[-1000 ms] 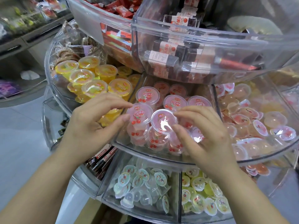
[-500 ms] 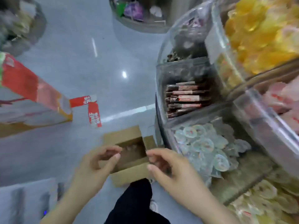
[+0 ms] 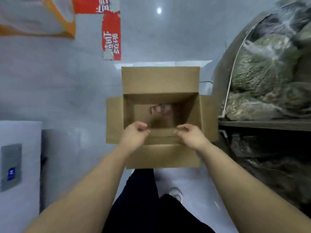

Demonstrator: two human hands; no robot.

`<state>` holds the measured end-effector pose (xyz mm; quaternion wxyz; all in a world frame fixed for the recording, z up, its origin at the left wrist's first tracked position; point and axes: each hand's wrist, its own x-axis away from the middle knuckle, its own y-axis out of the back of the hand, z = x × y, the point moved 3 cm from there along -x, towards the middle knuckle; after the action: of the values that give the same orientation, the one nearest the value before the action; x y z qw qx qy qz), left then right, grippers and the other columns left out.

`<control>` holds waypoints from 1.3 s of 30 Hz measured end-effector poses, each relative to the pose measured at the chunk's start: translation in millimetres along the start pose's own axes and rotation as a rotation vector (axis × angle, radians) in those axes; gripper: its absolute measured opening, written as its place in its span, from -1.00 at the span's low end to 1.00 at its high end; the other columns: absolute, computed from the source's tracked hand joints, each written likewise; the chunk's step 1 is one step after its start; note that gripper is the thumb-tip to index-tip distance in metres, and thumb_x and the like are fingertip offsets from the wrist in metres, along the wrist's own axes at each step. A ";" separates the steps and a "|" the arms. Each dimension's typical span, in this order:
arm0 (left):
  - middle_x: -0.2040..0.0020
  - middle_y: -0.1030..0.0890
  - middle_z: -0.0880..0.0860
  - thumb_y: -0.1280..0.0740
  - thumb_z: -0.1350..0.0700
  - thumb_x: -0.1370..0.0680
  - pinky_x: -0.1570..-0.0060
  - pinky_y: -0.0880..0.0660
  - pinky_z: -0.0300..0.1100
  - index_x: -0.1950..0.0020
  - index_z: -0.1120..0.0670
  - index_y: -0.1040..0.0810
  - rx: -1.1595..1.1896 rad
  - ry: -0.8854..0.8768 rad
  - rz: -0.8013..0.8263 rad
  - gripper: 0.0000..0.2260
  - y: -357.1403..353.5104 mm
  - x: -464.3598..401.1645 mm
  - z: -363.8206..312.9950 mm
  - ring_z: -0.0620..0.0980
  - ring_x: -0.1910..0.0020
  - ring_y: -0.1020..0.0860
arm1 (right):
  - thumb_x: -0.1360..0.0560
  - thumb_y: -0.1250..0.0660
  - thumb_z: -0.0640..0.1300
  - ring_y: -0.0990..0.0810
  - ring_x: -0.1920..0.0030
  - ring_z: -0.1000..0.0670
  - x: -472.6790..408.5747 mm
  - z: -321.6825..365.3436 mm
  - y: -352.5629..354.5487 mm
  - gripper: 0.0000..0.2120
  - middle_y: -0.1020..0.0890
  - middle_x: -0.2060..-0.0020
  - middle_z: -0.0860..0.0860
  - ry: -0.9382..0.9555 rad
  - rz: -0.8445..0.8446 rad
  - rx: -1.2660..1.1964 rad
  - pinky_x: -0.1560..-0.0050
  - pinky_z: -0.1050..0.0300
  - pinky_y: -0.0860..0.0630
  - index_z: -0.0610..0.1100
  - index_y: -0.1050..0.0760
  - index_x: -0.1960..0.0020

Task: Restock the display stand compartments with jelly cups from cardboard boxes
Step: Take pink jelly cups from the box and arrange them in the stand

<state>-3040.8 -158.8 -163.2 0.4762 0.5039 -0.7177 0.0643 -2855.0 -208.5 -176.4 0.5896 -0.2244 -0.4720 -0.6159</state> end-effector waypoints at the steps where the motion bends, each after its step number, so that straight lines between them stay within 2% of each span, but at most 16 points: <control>1: 0.00 -0.60 0.10 -0.37 0.16 -0.50 0.04 -0.41 -0.23 -0.12 0.14 -0.56 -0.018 0.024 0.015 -0.80 -10.2 -29.1 10.5 0.09 -0.01 -0.55 | -0.48 -0.36 -0.15 -0.51 0.11 0.00 -30.9 -6.9 -7.7 -0.67 -0.59 0.00 -0.13 -0.016 -0.007 -0.014 0.11 0.21 -0.39 -0.21 -0.47 -0.21; 3: -0.06 -0.59 0.12 -0.37 0.13 -0.50 0.00 -0.42 -0.18 -0.12 0.12 -0.54 -0.023 0.053 0.032 -0.79 -26.0 -83.8 26.1 0.10 -0.02 -0.55 | -0.47 -0.37 -0.14 -0.54 0.10 -0.07 -87.4 -15.5 -20.2 -0.60 -0.57 0.00 -0.17 -0.020 -0.011 0.032 0.10 0.16 -0.42 -0.24 -0.43 -0.27; 5: -0.10 -0.58 0.14 -0.36 0.14 -0.50 -0.04 -0.43 -0.15 -0.11 0.11 -0.52 -0.059 0.049 0.053 -0.80 -42.8 -132.1 35.6 0.10 -0.06 -0.54 | -0.47 -0.36 -0.10 -0.54 -0.11 -0.16 -135.9 -20.8 -26.7 -0.56 -0.56 -0.14 -0.20 -0.029 -0.037 0.170 -0.05 0.12 -0.44 -0.27 -0.42 -0.28; 7: -0.15 -0.57 0.17 -0.34 0.12 -0.52 -0.12 -0.44 -0.11 -0.19 0.17 -0.52 -0.166 -0.005 0.108 -0.73 -63.3 -173.3 39.0 0.11 -0.12 -0.53 | -0.48 -0.35 -0.07 -0.53 -0.15 -0.15 -179.8 -22.4 -31.6 -0.56 -0.53 -0.21 -0.22 -0.037 -0.052 0.224 -0.02 0.10 -0.48 -0.30 -0.44 -0.26; 10: -0.20 -0.54 0.11 -0.41 0.15 -0.47 -0.11 -0.38 -0.22 -0.25 0.17 -0.48 -0.283 -0.125 0.219 -0.63 -96.7 -217.1 40.4 0.05 -0.17 -0.50 | -0.45 -0.38 -0.04 -0.58 -0.07 -0.11 -231.8 -23.8 -50.0 -0.59 -0.58 -0.17 -0.18 -0.044 -0.064 0.070 0.11 0.13 -0.51 -0.25 -0.51 -0.22; 12: -0.33 -0.43 0.11 -0.46 0.14 -0.41 -0.23 -0.29 -0.23 -0.36 0.13 -0.38 -0.443 -0.184 0.237 -0.46 -112.0 -234.4 50.0 0.09 -0.30 -0.39 | -0.39 -0.44 -0.02 -0.62 -0.04 -0.14 -253.3 -27.3 -65.1 -0.60 -0.63 -0.10 -0.16 -0.072 -0.111 -0.060 0.03 0.08 -0.56 -0.23 -0.57 -0.14; 16: -0.40 -0.32 0.07 -0.38 -0.11 -0.43 -0.37 -0.19 -0.08 -0.39 -0.01 -0.29 -0.888 -0.226 0.034 -0.42 -115.8 -256.6 71.7 0.13 -0.38 -0.25 | -0.34 -0.49 -0.05 -0.62 -0.06 -0.15 -265.6 -30.1 -79.7 -0.52 -0.61 -0.12 -0.16 -0.099 -0.107 -0.189 -0.05 0.02 -0.57 -0.27 -0.54 -0.17; 18: -0.37 -0.38 0.09 -0.36 -0.11 -0.44 -0.36 -0.24 -0.08 -0.37 0.01 -0.35 -0.924 -0.202 0.068 -0.47 -119.6 -258.0 73.0 0.11 -0.36 -0.31 | -0.36 -0.49 -0.08 -0.60 -0.10 -0.16 -259.5 -32.0 -77.0 -0.50 -0.59 -0.15 -0.20 -0.114 -0.121 -0.285 -0.14 -0.01 -0.53 -0.31 -0.51 -0.20; 20: -0.30 -0.48 0.11 -0.36 -0.02 -0.47 -0.32 -0.31 -0.09 -0.30 0.04 -0.46 -0.717 -0.178 0.119 -0.59 -118.4 -249.3 67.0 0.09 -0.28 -0.42 | -0.38 -0.48 -0.13 -0.63 -0.03 -0.15 -243.4 -31.1 -68.2 -0.59 -0.61 -0.09 -0.20 -0.100 -0.147 -0.415 -0.06 0.01 -0.57 -0.32 -0.53 -0.14; 23: -0.16 -0.56 0.06 -0.40 0.13 -0.47 -0.23 -0.41 -0.11 -0.24 0.08 -0.51 -0.301 -0.090 0.116 -0.66 -90.7 -202.1 60.1 0.05 -0.15 -0.52 | -0.39 -0.45 -0.24 -0.62 0.39 0.08 -189.8 -23.7 -57.8 -0.77 -0.61 0.18 -0.10 -0.057 -0.112 -0.523 0.44 0.29 -0.54 -0.25 -0.49 0.00; 24: -0.10 -0.58 0.05 -0.40 0.16 -0.46 -0.18 -0.44 -0.11 -0.23 0.09 -0.50 -0.136 -0.081 0.107 -0.65 -78.4 -178.3 55.8 0.03 -0.10 -0.53 | -0.40 -0.42 -0.27 -0.59 0.45 0.15 -165.2 -19.2 -54.7 -0.76 -0.58 0.22 -0.07 -0.023 -0.112 -0.565 0.49 0.33 -0.49 -0.23 -0.44 -0.01; 26: 0.05 -0.56 -0.02 -0.37 0.21 -0.46 -0.03 -0.46 -0.18 -0.23 0.06 -0.47 0.221 -0.119 0.133 -0.66 -54.5 -121.7 35.5 -0.05 0.04 -0.51 | -0.41 -0.38 -0.30 -0.58 0.33 0.09 -108.3 -6.3 -46.2 -0.67 -0.56 0.17 -0.08 0.032 -0.108 -0.625 0.36 0.26 -0.49 -0.28 -0.42 -0.15; 28: 0.13 -0.53 -0.07 -0.34 0.15 -0.41 0.03 -0.43 -0.25 -0.16 -0.02 -0.48 0.399 -0.169 0.134 -0.68 -28.6 -62.9 2.6 -0.12 0.14 -0.48 | -0.39 -0.34 -0.32 -0.51 0.22 0.03 -42.2 13.6 -31.4 -0.62 -0.54 0.14 -0.08 0.111 -0.119 -0.683 0.27 0.23 -0.45 -0.27 -0.42 -0.20; 32: 0.14 -0.57 -0.16 -0.34 0.06 -0.31 -0.04 -0.40 -0.26 -0.03 -0.05 -0.48 0.452 -0.241 0.143 -0.70 20.7 62.5 -78.0 -0.17 0.11 -0.50 | -0.29 -0.29 -0.30 -0.49 0.17 0.11 112.1 65.8 10.8 -0.57 -0.55 0.11 0.00 0.249 -0.122 -0.797 0.09 0.21 -0.41 -0.18 -0.44 -0.16; 36: 0.15 -0.61 -0.31 -0.33 -0.03 -0.24 0.13 -0.42 -0.52 -0.07 -0.03 -0.46 0.417 -0.424 0.348 -0.59 58.6 199.6 -183.3 -0.37 0.11 -0.53 | -0.28 -0.33 -0.28 -0.53 0.14 0.18 266.7 121.5 77.6 -0.63 -0.58 0.12 0.13 0.410 -0.178 -0.757 0.10 0.30 -0.44 -0.05 -0.47 -0.07; 39: 0.06 -0.61 -0.32 -0.33 -0.03 -0.33 0.06 -0.40 -0.53 -0.06 -0.15 -0.51 0.304 -0.569 0.545 -0.69 73.1 280.9 -255.8 -0.39 0.02 -0.53 | -0.25 -0.43 -0.22 -0.57 0.14 0.13 362.3 153.0 133.8 -0.63 -0.60 0.13 0.04 0.497 -0.296 -0.755 0.12 0.25 -0.50 -0.09 -0.43 -0.02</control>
<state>-2950.8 -163.0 213.1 0.1448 0.3578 -0.9100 0.1514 -2846.3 -246.5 237.1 0.4677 -0.1990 -0.0869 -0.8568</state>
